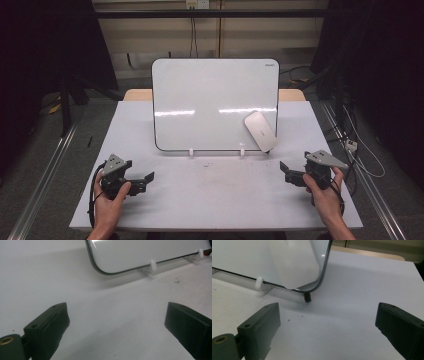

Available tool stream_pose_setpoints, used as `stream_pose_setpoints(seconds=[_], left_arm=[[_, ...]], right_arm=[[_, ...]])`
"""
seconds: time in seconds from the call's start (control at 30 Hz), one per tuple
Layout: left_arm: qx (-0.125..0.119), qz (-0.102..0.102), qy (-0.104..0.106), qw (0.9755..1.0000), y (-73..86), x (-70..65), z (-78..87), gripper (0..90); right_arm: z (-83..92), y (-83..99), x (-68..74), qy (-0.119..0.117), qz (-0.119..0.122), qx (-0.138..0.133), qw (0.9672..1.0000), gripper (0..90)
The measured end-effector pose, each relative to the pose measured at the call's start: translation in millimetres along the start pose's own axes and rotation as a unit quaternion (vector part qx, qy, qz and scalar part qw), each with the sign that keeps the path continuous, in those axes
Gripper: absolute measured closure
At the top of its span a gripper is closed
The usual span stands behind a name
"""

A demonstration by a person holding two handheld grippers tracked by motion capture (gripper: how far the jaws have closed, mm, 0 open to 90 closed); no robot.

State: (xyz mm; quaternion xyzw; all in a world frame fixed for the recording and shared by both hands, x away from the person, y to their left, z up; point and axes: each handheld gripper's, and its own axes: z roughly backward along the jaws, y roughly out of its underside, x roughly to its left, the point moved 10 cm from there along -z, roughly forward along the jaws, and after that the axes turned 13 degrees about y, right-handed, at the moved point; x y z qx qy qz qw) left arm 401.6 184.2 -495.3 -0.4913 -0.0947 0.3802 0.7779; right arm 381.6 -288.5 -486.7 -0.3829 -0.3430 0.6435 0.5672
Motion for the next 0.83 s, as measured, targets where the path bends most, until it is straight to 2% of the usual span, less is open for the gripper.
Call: stream_pose_setpoints(seconds=[0.2, 0.27, 0.4, 0.47, 0.83], left_arm=[[0.000, 0.004, -0.002, 1.0000, 0.8, 0.1, 0.6, 5.3], [-0.004, 0.005, -0.003, 1.0000, 0.1, 0.7, 1.4, 5.3], [-0.007, 0.008, -0.006, 0.9999, 0.1, 2.1, 4.6, 5.3], [-0.012, 0.012, -0.010, 0.9998, 0.3, 3.1, 5.7, 5.3], [-0.008, 0.008, -0.010, 0.9999, 0.1, 2.5, 5.0, 5.3]], right_arm=[[1.5, 11.5, -1.3, 0.001, -0.004, 0.002, 1.0000, 6.2], [2.0, 14.0, -3.0, 0.008, -0.007, -0.002, 0.9999, 6.4], [4.5, 13.8, -3.9, 0.007, -0.010, -0.010, 0.9999, 6.1], [5.8, 15.0, -4.8, 0.012, -0.003, -0.013, 0.9998, 6.1], [2.8, 19.6, -3.5, 0.015, -0.001, -0.007, 0.9999, 6.7]])
